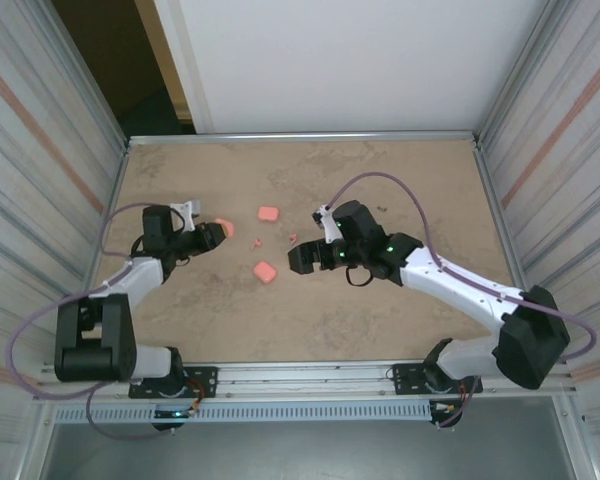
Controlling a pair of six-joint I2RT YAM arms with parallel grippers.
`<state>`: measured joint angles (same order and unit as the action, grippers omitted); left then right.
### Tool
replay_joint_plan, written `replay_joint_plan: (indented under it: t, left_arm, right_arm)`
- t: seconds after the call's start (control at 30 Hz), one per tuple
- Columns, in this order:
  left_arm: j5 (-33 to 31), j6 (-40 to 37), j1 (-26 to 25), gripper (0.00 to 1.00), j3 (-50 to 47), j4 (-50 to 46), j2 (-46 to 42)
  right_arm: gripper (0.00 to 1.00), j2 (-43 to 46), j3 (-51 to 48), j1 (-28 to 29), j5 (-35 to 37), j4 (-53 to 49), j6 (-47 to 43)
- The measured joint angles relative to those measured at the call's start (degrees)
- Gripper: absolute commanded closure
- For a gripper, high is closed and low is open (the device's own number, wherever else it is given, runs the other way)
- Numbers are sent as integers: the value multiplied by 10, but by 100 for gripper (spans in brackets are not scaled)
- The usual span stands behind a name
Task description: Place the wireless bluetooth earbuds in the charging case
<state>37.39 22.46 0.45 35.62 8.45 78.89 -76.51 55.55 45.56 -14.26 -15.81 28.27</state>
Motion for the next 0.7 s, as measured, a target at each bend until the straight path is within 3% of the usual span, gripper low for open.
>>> replay_joint_plan:
  t: [0.4,0.7]
  left_arm:
    - [43,-21,3,91,105,-12,174]
    - [62,-23,3,87,140,-14,248]
  right_arm:
    - [8,-144,83,58,71,-55,-28]
    - [13,-219,136,82,74,-69,-48]
